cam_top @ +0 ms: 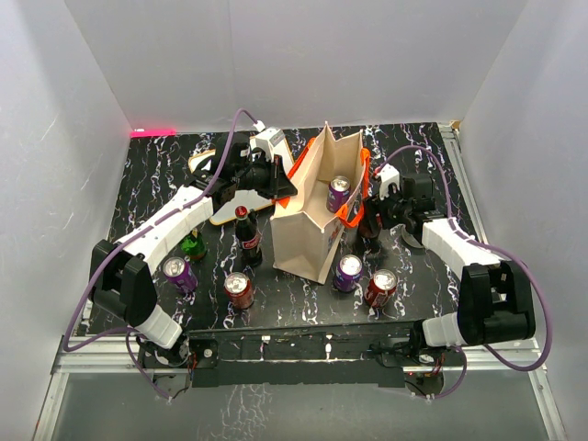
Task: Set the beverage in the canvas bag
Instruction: Pick up the drink from the center of the board.
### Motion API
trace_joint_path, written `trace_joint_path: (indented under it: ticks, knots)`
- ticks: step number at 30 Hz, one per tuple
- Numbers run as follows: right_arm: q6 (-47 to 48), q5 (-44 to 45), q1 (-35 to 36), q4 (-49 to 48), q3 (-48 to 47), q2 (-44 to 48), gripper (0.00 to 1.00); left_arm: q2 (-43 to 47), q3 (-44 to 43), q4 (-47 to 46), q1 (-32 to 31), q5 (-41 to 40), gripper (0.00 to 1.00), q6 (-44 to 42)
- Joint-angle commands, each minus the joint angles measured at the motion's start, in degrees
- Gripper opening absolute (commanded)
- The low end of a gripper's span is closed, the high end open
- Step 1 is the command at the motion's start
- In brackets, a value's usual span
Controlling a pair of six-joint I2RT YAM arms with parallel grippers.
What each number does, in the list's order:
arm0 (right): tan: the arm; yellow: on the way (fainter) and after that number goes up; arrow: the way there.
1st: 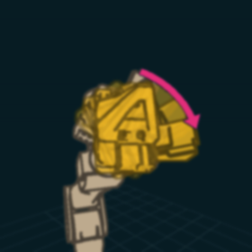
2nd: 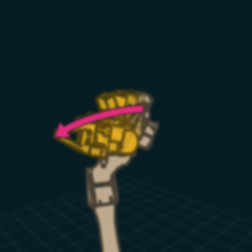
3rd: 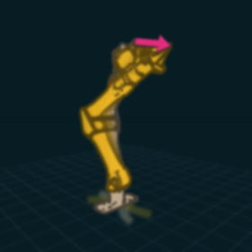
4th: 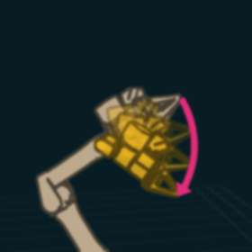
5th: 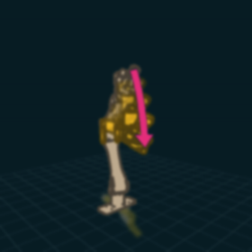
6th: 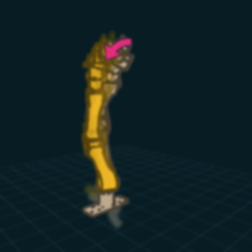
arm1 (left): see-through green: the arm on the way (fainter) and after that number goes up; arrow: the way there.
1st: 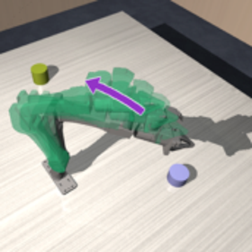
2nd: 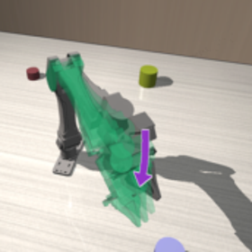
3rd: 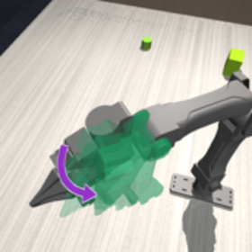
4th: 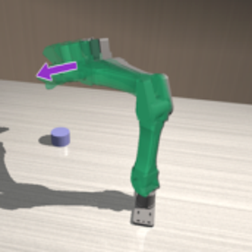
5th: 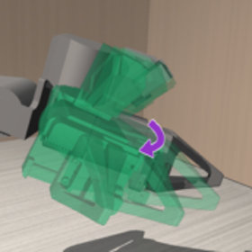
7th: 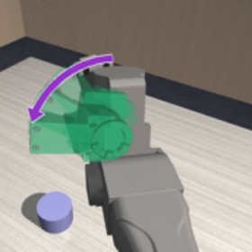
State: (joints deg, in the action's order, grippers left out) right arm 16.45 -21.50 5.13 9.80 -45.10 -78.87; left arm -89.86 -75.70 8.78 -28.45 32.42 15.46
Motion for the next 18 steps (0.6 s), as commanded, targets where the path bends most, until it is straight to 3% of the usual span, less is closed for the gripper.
trace_joint_path:
  ticks: [1, 12, 18]
  knots:
    - [0.95, 0.89, -0.26, -2.62, -1.40, 2.17, 0.47, 0.86, 0.29, -0.87, 0.16, 1.44, 0.00, -0.26]
    - [4.27, 2.33, -2.18, -0.15, 3.25, 7.91, 0.48, 1.53, 0.82, -1.12, 0.15, 1.62, 0.00, -0.34]
    - [5.64, 0.96, -3.76, 1.18, 4.85, 7.70, 0.59, 1.67, 0.83, -1.22, 0.17, 1.74, 0.00, -0.26]
